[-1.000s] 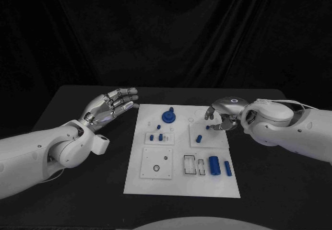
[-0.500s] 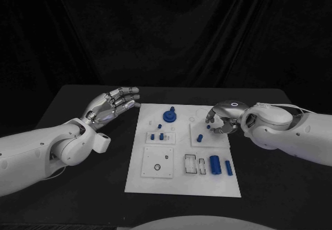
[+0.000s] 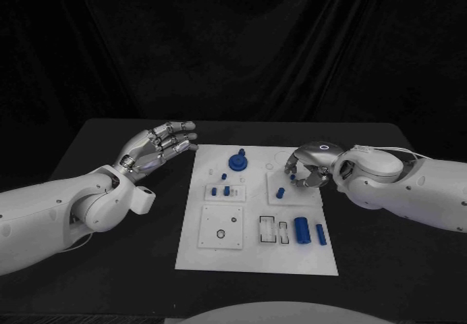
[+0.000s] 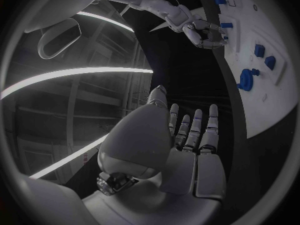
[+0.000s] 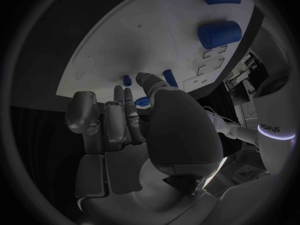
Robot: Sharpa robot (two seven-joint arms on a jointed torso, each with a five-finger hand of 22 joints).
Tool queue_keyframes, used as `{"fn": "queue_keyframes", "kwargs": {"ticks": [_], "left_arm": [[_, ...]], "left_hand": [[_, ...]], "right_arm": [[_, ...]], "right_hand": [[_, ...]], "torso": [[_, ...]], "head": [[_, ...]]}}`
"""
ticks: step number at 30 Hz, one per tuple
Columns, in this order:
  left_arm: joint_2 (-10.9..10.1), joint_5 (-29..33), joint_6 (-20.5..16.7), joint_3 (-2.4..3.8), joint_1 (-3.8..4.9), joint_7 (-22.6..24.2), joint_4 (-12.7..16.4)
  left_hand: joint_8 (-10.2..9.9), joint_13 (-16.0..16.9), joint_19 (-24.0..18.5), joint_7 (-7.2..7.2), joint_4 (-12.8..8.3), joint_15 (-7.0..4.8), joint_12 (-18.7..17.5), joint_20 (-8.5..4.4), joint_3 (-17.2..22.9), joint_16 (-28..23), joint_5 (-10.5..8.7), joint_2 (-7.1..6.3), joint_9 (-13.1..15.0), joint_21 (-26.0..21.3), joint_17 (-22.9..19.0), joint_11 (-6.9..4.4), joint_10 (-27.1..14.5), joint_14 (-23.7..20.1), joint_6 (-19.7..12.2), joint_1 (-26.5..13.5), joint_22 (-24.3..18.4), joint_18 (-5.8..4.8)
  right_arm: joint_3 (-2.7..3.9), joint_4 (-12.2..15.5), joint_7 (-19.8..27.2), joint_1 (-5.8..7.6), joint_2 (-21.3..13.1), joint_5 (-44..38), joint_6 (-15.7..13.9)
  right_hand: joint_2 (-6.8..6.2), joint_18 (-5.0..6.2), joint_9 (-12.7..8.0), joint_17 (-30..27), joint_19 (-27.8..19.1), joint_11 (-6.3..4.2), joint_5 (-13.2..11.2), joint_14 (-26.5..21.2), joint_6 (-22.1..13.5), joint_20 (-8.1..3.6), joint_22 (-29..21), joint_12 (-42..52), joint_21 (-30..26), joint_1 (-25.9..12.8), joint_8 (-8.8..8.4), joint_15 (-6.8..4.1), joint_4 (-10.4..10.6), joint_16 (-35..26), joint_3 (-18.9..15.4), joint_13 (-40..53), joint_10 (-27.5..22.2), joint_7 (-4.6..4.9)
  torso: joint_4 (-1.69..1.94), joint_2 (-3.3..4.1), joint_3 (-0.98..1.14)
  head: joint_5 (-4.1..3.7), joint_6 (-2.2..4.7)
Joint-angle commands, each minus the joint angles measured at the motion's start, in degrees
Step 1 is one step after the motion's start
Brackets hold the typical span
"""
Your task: Assemble the parts on the task board
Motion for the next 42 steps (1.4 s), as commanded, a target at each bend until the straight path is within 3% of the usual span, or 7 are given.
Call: {"fn": "queue_keyframes", "kwargs": {"ticks": [1,5,9,12,25,28,42], "left_arm": [[0.2,0.4,1.1,0.05,-0.12,7.1,0.0],[0.2,0.4,1.4,0.05,-0.14,6.9,0.0],[0.3,0.4,1.6,0.05,-0.15,6.7,-0.1],[0.3,0.4,1.7,0.05,-0.17,6.6,-0.1],[0.5,0.4,2.3,0.05,-0.26,6.1,-0.3],[0.5,0.4,2.3,0.05,-0.28,6.0,-0.3],[0.4,0.4,2.3,0.05,-0.33,5.3,-0.4]], "left_hand": [[-0.3,-0.1,0.5,0.57,-0.4,0.07,0.0,0.13,0.0,0.4,0.41,0.07,-0.1,0.3,0.1,0.21,0.1,0.7,0.2,0.6,-0.2,0.67],[-0.4,-0.3,0.9,1.57,-0.9,0.26,0.0,0.17,0.1,0.6,1.33,0.28,-0.1,0.4,0.1,-0.12,0.2,1.0,0.6,1.1,-0.5,0.56],[-0.6,-0.6,1.5,1.84,-1.8,0.45,0.2,0.18,0.3,0.6,4.77,0.47,-0.3,0.4,0.0,-0.05,0.4,1.5,0.8,1.8,-1.1,0.31],[-0.7,-0.6,1.6,1.83,-1.9,0.51,0.3,0.18,0.4,0.8,5.24,0.54,-0.3,0.4,0.0,0.01,0.5,1.6,0.8,1.9,-1.2,0.28],[-0.7,-0.7,2.5,3.84,-2.7,0.93,0.9,0.22,0.9,1.1,6.68,1.2,-0.3,0.5,0.0,-0.53,0.8,2.5,2.0,2.5,-1.8,0.02],[-0.8,-0.7,2.5,3.94,-2.8,0.98,1.0,0.23,1.0,1.2,6.8,1.31,-0.4,0.6,0.0,-0.51,0.9,2.5,2.2,2.6,-1.8,-0.02],[-1.2,-0.7,2.8,3.9,-3.1,1.16,1.3,0.25,1.3,1.2,6.91,1.63,-0.5,0.6,0.0,-0.11,1.0,2.8,2.4,2.8,-2.0,-0.15]], "right_arm": [[0.02,-0.4,0.6,-0.33,0.2,0.0,-0.7],[0.02,-0.8,0.5,-0.54,0.3,0.0,-0.3],[0.02,-1.0,0.4,-0.63,0.4,0.0,0.0],[0.02,-1.1,0.5,-0.67,0.4,0.0,0.0],[0.02,-1.4,2.0,-0.71,0.4,0.9,-1.6],[0.02,-1.4,2.5,-0.71,0.5,1.3,-2.3],[0.03,0.0,3.1,-0.54,-0.3,3.5,-5.7]], "right_hand": [[0.05,0.52,0.4,-0.8,-0.3,-0.06,0.7,-0.4,1.4,0.18,7.7,0.2,-0.8,1.1,0.28,0.14,-0.4,-0.9,0.9,-0.5,1.1,0.14],[0.27,0.62,1.0,-1.6,-0.5,0.04,3.8,-0.6,2.4,0.27,7.6,-0.5,-1.5,2.3,0.95,0.32,-1.3,-1.4,2.2,-1.6,2.2,0.5],[0.27,0.65,1.2,-2.0,-0.6,0.11,4.5,-0.7,2.6,0.35,7.6,-0.8,-1.7,2.5,1.08,0.44,-1.6,-1.6,2.6,-2.1,2.6,0.59],[0.35,0.67,1.4,-2.2,-0.6,0.11,4.7,-0.8,3.0,0.4,7.6,-0.9,-1.8,2.5,1.37,0.51,-1.8,-1.7,2.8,-2.4,3.1,0.63],[1.44,1.11,4.9,-5.1,-1.4,-0.81,4.1,-1.7,6.9,-0.03,7.0,-1.8,-4.2,3.1,4.89,-0.16,-3.5,-3.8,2.7,-4.6,8.8,-0.1],[1.7,1.06,6.3,-5.1,-1.1,-1.32,1.7,-1.3,7.6,-0.37,7.0,-2.6,-4.1,2.7,5.86,-0.51,-3.6,-3.7,2.0,-5.6,10.6,-0.63],[2.31,0.97,8.0,-5.6,-0.5,-2.03,0.7,-1.0,8.6,-0.9,7.1,-3.4,-3.8,2.8,7.01,-1.12,-3.7,-3.8,1.7,-6.6,12.8,-1.31]], "torso": [[0.0,0.04,-0.02],[0.03,0.0,-0.02],[0.03,0.0,-0.02],[0.03,0.0,-0.02],[-0.02,-0.03,0.02],[-0.01,-0.03,0.03],[0.02,-0.03,0.01]], "head": [[0.11,-0.07],[0.12,-0.09],[0.12,-0.09],[0.12,-0.09],[0.14,-0.1],[0.16,-0.12],[0.76,0.01]]}}
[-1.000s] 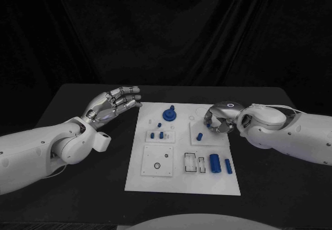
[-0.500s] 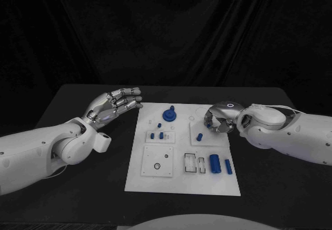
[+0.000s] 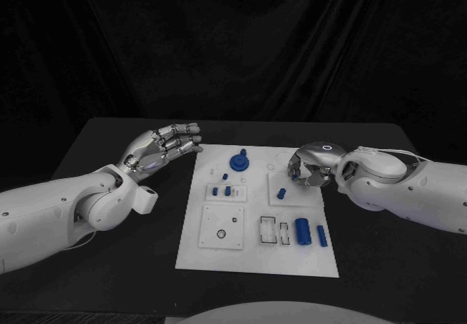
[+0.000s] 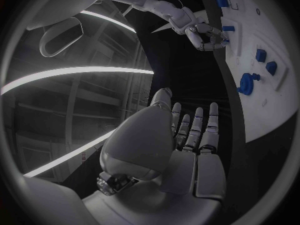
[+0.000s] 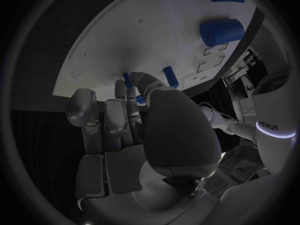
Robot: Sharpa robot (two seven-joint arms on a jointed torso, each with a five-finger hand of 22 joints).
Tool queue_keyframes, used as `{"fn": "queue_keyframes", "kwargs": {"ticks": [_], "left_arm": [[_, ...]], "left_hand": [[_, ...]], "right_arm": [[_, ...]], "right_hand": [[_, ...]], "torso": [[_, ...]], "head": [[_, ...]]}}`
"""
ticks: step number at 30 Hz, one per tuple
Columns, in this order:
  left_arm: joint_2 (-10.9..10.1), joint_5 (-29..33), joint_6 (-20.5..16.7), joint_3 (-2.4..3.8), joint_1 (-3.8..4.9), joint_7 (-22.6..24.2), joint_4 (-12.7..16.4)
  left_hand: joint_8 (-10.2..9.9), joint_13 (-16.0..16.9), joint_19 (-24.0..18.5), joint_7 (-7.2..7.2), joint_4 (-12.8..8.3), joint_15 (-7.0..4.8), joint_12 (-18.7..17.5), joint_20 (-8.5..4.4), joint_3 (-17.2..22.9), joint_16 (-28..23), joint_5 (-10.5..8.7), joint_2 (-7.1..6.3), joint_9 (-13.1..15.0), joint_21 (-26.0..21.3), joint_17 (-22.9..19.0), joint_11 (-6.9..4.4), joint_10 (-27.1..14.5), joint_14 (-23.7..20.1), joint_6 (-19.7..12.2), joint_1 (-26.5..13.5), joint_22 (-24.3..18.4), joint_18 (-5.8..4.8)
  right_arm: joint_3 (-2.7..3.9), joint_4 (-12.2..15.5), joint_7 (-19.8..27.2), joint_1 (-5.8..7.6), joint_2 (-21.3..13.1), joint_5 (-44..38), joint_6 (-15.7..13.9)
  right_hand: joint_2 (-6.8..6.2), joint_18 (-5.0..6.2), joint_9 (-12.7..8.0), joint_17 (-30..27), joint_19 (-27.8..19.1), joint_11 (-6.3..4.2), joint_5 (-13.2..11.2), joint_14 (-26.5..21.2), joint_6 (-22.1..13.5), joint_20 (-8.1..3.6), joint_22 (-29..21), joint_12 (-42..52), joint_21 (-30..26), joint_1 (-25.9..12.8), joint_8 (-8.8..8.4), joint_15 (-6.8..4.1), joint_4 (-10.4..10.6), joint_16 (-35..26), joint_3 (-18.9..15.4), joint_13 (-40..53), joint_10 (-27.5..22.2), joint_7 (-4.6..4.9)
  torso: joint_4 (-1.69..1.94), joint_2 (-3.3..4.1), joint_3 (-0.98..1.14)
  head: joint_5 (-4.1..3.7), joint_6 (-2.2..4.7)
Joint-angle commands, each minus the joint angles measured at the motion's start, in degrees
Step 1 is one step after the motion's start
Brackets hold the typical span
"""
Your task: Assemble the parts on the task board
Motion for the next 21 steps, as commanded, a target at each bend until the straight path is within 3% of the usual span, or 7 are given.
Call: {"fn": "queue_keyframes", "kwargs": {"ticks": [1,7,13,18,21], "left_arm": [[0.0,0.4,0.5,0.05,-0.1,5.2,0.0],[0.0,0.4,0.4,0.05,-0.1,4.7,-0.2],[0.4,0.4,0.5,0.05,-0.1,4.2,-0.6],[0.7,0.4,0.7,0.05,-0.12,4.0,-0.8],[0.7,0.4,0.7,0.04,-0.14,3.7,-0.8]], "left_hand": [[-0.2,0.0,0.3,0.1,-0.2,0.05,0.4,-0.01,0.1,0.3,0.31,0.17,-0.1,0.2,-0.1,0.11,0.2,0.4,0.3,0.5,0.0,-0.14],[-0.3,0.0,0.3,0.1,-0.3,0.07,0.5,0.0,0.1,0.3,0.29,0.24,-0.1,0.2,-0.1,0.29,0.2,0.4,0.2,0.5,-0.1,-0.17],[-0.5,0.0,0.4,0.15,-0.3,0.06,0.6,-0.01,0.2,0.3,0.26,0.35,-0.1,0.2,-0.1,0.51,0.3,0.4,0.2,0.6,-0.1,-0.23],[-0.6,0.0,0.3,0.21,-0.3,0.02,0.6,-0.04,0.3,0.3,0.19,0.43,-0.2,0.2,-0.1,0.73,0.3,0.3,0.2,0.5,-0.2,-0.28],[-0.7,0.0,0.3,0.22,-0.3,0.0,0.6,-0.05,0.3,0.2,0.18,0.48,-0.2,0.1,-0.2,0.85,0.3,0.3,0.2,0.6,-0.2,-0.31]], "right_arm": [[0.07,1.1,0.7,0.22,-0.5,1.5,-3.2],[0.07,3.9,0.0,2.58,-2.0,2.7,-3.5],[0.07,9.3,0.1,4.73,-3.5,6.1,-1.7],[0.07,13.4,0.5,5.14,-3.2,7.2,-0.6],[0.06,15.5,0.6,4.87,-2.7,7.5,1.0]], "right_hand": [[0.79,1.0,1.0,-0.4,-0.1,-0.12,-0.4,-0.2,0.2,-0.3,7.1,-0.4,-0.4,0.4,0.18,-0.3,0.1,-0.3,-0.3,-0.2,0.5,-0.02],[0.92,1.07,1.1,-1.1,-0.3,-0.08,-0.5,-0.4,-0.1,-0.38,7.0,-0.9,-0.9,0.5,0.05,-0.32,0.1,-0.9,-0.2,-0.6,0.6,0.05],[0.82,1.12,1.2,-1.8,-0.4,0.12,-0.3,-0.6,-0.8,-0.34,6.8,-1.9,-1.6,0.5,-0.53,-0.19,0.3,-1.6,-0.1,-1.3,0.6,0.24],[0.78,1.14,1.0,-1.9,-0.4,0.17,-0.1,-0.5,-1.2,-0.32,6.8,-2.3,-1.8,0.6,-1.06,-0.15,0.3,-1.7,0.0,-1.7,0.9,0.38],[0.7,1.15,0.9,-2.0,-0.4,0.32,-0.2,-0.5,-1.6,-0.26,6.7,-2.8,-2.0,0.6,-1.56,-0.05,0.4,-1.8,0.1,-2.0,0.9,0.54]], "torso": [[0.01,0.01,-0.02],[0.01,-0.05,-0.03],[0.08,-0.08,-0.09],[0.03,-0.13,-0.12],[0.03,-0.19,-0.13]], "head": [[0.23,0.08],[0.29,0.02],[0.13,-0.08],[0.86,-0.25],[1.75,-0.46]]}}
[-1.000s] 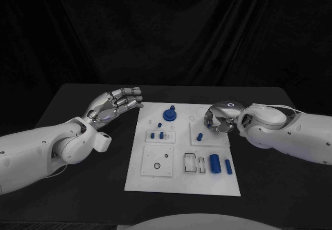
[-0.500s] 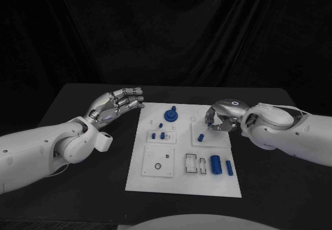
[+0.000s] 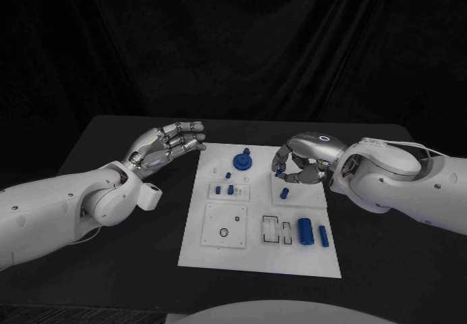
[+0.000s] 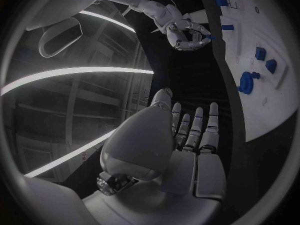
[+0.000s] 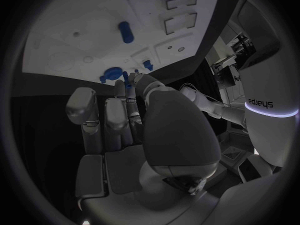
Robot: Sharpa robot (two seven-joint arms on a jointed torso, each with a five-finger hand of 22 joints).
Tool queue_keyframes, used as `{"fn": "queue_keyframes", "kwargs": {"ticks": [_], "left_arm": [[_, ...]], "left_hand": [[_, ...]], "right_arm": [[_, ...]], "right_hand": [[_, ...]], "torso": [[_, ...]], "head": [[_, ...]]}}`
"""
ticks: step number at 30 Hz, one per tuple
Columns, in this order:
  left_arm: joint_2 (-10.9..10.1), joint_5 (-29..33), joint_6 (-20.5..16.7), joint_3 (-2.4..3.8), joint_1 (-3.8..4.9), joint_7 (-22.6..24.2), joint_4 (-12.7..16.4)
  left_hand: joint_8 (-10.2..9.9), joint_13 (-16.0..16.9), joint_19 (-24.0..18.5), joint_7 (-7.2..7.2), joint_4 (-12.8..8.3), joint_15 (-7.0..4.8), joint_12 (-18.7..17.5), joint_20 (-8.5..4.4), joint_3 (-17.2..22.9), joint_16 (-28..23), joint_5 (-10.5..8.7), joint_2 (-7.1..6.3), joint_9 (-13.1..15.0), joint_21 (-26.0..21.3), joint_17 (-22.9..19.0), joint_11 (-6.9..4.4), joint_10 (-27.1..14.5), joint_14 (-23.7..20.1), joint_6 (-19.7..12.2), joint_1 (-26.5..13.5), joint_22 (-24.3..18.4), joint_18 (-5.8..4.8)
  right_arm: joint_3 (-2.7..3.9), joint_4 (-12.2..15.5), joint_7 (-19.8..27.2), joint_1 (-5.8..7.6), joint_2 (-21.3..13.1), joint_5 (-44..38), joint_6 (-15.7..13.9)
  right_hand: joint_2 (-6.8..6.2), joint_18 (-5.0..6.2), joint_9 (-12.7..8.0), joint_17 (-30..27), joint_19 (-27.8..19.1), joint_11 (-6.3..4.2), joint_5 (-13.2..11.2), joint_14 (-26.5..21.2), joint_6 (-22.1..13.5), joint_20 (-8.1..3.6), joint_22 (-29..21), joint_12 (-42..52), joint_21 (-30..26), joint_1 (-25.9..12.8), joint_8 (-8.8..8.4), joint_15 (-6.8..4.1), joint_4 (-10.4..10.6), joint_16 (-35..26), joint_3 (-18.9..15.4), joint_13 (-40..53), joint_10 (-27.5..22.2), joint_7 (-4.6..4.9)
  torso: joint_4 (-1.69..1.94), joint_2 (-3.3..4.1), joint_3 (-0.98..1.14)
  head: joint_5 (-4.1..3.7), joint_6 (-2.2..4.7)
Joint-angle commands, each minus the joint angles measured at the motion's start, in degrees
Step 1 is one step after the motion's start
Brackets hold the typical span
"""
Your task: Assemble the parts on the task board
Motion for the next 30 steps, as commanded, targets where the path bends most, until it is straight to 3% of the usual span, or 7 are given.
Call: {"fn": "queue_keyframes", "kwargs": {"ticks": [1,4,9,13,19,30], "left_arm": [[0.1,0.4,0.7,0.05,-0.11,3.6,0.1],[0.0,0.4,0.8,0.04,-0.13,3.4,0.0],[0.1,0.4,0.9,0.04,-0.22,3.2,-0.1],[0.3,0.4,1.1,0.04,-0.36,3.1,-0.2],[0.4,0.4,1.4,0.04,-0.53,2.9,-0.3],[0.7,0.4,1.8,0.04,-0.71,2.6,-0.5]], "left_hand": [[-0.3,0.0,0.3,0.22,-0.2,0.0,0.2,-0.08,0.2,0.2,0.19,0.27,-0.1,0.1,-0.1,0.46,-0.1,0.3,0.2,0.3,0.0,-0.31],[-0.3,0.0,0.3,0.26,-0.2,-0.01,0.4,-0.09,0.2,0.2,0.18,0.3,-0.1,0.1,-0.1,0.51,0.0,0.3,0.2,0.4,-0.1,-0.33],[-0.4,0.0,0.2,0.34,-0.2,0.0,0.4,-0.09,0.3,0.2,0.2,0.36,-0.1,0.1,-0.1,0.59,0.0,0.3,0.2,0.4,-0.1,-0.36],[-0.4,0.0,0.2,0.35,-0.2,0.0,0.4,-0.09,0.3,0.2,0.2,0.37,-0.1,0.1,-0.1,0.61,0.0,0.3,0.2,0.4,-0.1,-0.37],[-0.4,0.0,0.2,0.37,-0.2,0.02,0.4,-0.09,0.3,0.2,0.21,0.4,-0.1,0.1,-0.1,0.66,0.0,0.3,0.3,0.4,-0.1,-0.38],[-0.7,0.0,0.3,0.5,-0.5,0.28,0.4,-0.07,0.5,0.3,0.35,0.5,-0.2,0.1,-0.1,0.85,0.0,0.4,0.3,0.7,-0.2,-0.47]], "right_arm": [[0.02,2.0,0.3,-0.45,0.5,2.0,2.9],[0.02,2.9,0.4,-1.24,1.7,2.1,4.1],[0.02,2.7,0.8,-2.97,4.8,1.0,5.2],[0.02,1.2,1.0,-4.29,7.8,-0.1,6.3],[0.02,-1.0,0.8,-5.8,11.1,-1.2,7.8],[0.02,-3.5,0.1,-7.24,13.7,-3.9,8.1]], "right_hand": [[0.16,1.12,-0.4,0.1,-0.2,0.21,0.0,-0.2,-0.8,-0.01,6.8,-0.7,-0.1,0.0,-0.68,0.24,0.4,-0.1,0.2,-0.4,0.1,0.14],[0.16,1.06,-0.6,0.3,0.0,0.37,0.1,-0.1,-1.1,0.07,6.8,-1.1,0.1,0.1,-1.15,0.3,0.4,0.1,0.3,-0.6,0.0,0.27],[0.1,1.1,-0.8,0.3,0.0,0.49,0.2,0.0,-1.3,0.13,6.8,-1.5,-0.1,0.2,-1.61,0.38,0.4,0.2,0.5,-0.8,-0.1,0.41],[0.06,1.15,-1.2,0.1,-0.1,0.56,0.4,-0.1,-1.7,0.2,6.8,-1.7,-0.5,0.3,-2.24,0.45,0.3,0.1,0.7,-1.0,0.1,0.58],[0.05,1.21,-1.4,0.1,-0.2,0.62,0.4,-0.1,-1.9,0.24,6.7,-1.8,-0.8,0.4,-2.65,0.49,0.2,0.0,0.8,-1.1,0.2,0.67],[-0.06,1.23,-1.9,0.1,-0.2,0.79,0.4,-0.1,-2.1,0.32,6.7,-2.2,-1.0,0.4,-3.25,0.61,0.2,0.1,1.0,-1.4,0.0,0.85]], "torso": [[0.01,-0.09,-0.04],[0.04,-0.22,-0.07],[0.0,-0.08,0.11],[0.14,-0.16,0.12],[-0.05,-0.04,0.13],[0.02,0.08,0.1]], "head": [[0.96,-0.24],[1.63,-0.78],[2.17,-1.25],[2.29,-1.68],[2.72,-2.19],[2.87,-2.6]]}}
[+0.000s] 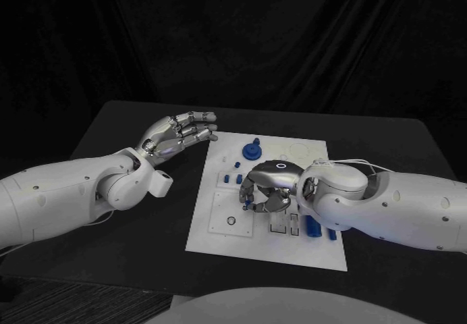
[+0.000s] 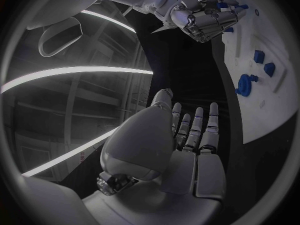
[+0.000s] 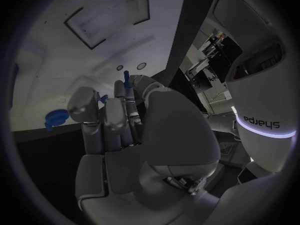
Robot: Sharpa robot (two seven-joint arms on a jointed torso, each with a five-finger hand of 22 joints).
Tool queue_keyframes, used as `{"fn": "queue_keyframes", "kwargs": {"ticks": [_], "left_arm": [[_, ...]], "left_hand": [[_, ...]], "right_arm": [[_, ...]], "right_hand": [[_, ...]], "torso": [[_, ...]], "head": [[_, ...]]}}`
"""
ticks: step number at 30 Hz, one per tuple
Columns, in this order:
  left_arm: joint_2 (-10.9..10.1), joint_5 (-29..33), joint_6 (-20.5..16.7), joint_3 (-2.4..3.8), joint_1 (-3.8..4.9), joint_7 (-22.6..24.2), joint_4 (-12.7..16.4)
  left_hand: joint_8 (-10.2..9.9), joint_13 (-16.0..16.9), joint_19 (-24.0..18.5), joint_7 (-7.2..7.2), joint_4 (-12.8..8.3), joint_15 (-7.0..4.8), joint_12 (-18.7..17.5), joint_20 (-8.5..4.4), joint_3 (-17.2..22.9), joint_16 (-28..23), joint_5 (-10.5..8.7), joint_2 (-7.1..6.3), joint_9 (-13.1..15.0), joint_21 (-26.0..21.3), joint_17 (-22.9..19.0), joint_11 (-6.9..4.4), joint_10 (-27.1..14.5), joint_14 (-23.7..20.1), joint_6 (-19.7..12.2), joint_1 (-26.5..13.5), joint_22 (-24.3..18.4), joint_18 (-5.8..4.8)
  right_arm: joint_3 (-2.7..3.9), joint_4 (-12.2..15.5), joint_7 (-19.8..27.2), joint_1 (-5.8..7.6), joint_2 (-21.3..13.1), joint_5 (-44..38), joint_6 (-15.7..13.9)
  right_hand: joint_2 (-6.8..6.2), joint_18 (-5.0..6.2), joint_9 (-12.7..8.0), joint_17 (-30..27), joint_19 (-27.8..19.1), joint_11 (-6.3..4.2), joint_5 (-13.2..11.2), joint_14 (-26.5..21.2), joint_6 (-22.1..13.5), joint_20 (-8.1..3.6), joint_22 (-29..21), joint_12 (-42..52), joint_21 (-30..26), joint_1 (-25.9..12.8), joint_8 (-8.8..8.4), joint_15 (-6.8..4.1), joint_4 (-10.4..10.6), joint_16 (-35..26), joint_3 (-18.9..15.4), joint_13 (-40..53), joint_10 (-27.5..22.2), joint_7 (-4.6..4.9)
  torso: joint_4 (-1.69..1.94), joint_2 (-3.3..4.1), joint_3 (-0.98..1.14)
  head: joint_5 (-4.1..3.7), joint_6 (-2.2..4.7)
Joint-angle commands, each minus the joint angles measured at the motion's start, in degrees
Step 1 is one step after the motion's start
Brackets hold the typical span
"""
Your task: Assemble the parts on the task board
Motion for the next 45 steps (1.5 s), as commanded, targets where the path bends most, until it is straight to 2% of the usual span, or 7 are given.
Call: {"fn": "queue_keyframes", "kwargs": {"ticks": [1,12,15,20,28,32,45], "left_arm": [[0.2,0.4,1.0,0.05,-0.14,2.6,0.0],[0.4,0.4,1.5,0.05,-0.4,2.3,-0.2],[0.4,0.4,1.6,0.05,-0.47,2.2,-0.2],[0.4,0.4,1.8,0.06,-0.56,2.1,-0.3],[0.5,0.4,2.0,0.06,-0.75,1.8,-0.5],[0.5,0.4,2.2,0.06,-0.88,1.7,-0.6],[0.6,0.4,2.6,0.06,-1.11,1.2,-0.7]], "left_hand": [[-0.2,0.0,0.3,0.3,-0.2,0.07,0.2,-0.07,0.2,0.3,0.35,0.3,-0.1,0.1,-0.1,0.49,0.1,0.2,0.1,0.5,-0.1,-0.48],[-0.3,0.0,0.3,0.36,-0.3,0.17,0.1,-0.07,0.3,0.3,0.41,0.31,-0.1,0.1,-0.1,0.5,0.1,0.2,0.1,0.6,-0.1,-0.51],[-0.3,-0.1,0.4,0.45,-0.4,0.25,0.1,-0.07,0.3,0.3,0.43,0.32,-0.1,0.1,-0.1,0.47,0.1,0.3,0.1,0.6,-0.2,-0.53],[-0.4,-0.1,0.5,0.93,-0.6,0.41,0.0,-0.07,0.5,0.4,0.47,0.38,-0.1,0.1,-0.1,0.26,0.1,0.4,0.4,0.8,-0.3,-0.64],[-0.5,-0.1,0.5,1.29,-0.7,0.44,-0.1,-0.07,0.6,0.4,0.49,0.42,-0.1,0.1,-0.1,0.07,0.1,0.4,0.6,0.8,-0.3,-0.7],[-0.5,-0.1,0.5,1.4,-0.8,0.46,-0.2,-0.07,0.7,0.4,0.55,0.48,-0.1,0.1,-0.2,0.04,0.1,0.4,0.7,0.9,-0.4,-0.74],[-0.6,-0.1,0.6,1.72,-1.3,0.51,-0.3,-0.08,1.1,0.4,0.78,0.63,-0.2,0.1,-0.2,0.06,0.1,0.3,1.0,1.2,-0.5,-0.86]], "right_arm": [[0.03,-0.4,-0.7,-0.35,0.3,-2.6,0.9],[0.03,-1.7,0.7,-1.01,1.2,-6.0,-0.6],[0.03,-2.0,1.1,-1.2,1.3,-6.3,-1.3],[0.03,-2.2,1.6,-1.46,1.4,-6.4,-2.4],[0.03,-2.2,2.2,-1.67,1.4,-6.5,-3.4],[0.03,-2.3,2.4,-1.72,1.5,-6.5,-3.6],[0.03,-2.6,2.1,-1.82,2.0,-6.5,-2.5]], "right_hand": [[-0.07,0.33,-0.1,0.0,-0.2,0.36,0.1,0.1,-0.5,0.32,6.7,-0.3,-0.2,0.5,-0.23,0.4,-0.1,0.0,0.4,-0.1,0.0,0.05],[-0.35,0.29,-0.4,0.2,-0.1,0.4,-0.7,0.2,-0.1,0.4,6.8,-0.6,0.0,0.7,-0.59,0.45,-0.5,0.2,0.5,-0.4,0.3,0.08],[-0.33,0.28,-0.8,0.4,0.0,0.35,-2.3,0.3,0.4,0.42,6.9,-0.8,0.1,0.8,-0.94,0.43,-0.8,0.4,0.5,-0.7,0.7,0.04],[-0.31,0.28,-1.0,0.4,0.1,0.27,-3.1,0.3,0.8,0.39,6.9,-0.9,0.1,1.2,-1.16,0.37,-1.2,0.5,0.6,-0.8,1.0,-0.01],[-0.17,0.24,-1.4,0.4,0.3,0.14,-6.7,0.3,1.6,0.32,7.0,-1.1,0.2,1.7,-1.67,0.28,-1.9,0.6,0.3,-1.1,1.7,-0.1],[-0.04,0.19,-1.5,0.4,0.4,0.03,-9.5,0.5,2.2,0.26,7.0,-1.2,0.4,1.7,-1.95,0.21,-2.0,0.7,0.0,-1.2,2.1,-0.22],[0.03,0.13,-1.7,0.5,0.7,-0.08,-12.1,0.6,2.6,0.19,7.1,-1.4,0.6,1.9,-2.29,0.12,-2.1,0.8,-0.4,-1.3,2.4,-0.35]], "torso": [[-0.04,0.02,-0.05],[-0.03,0.02,-0.03],[-0.02,0.01,-0.02],[-0.05,0.0,-0.04],[-0.02,0.01,-0.03],[-0.01,0.02,-0.03],[0.0,0.0,-0.05]], "head": [[0.16,-0.14],[0.05,-0.28],[0.01,-0.43],[0.07,-0.54],[0.15,-0.68],[0.16,-0.66],[0.14,-0.86]]}}
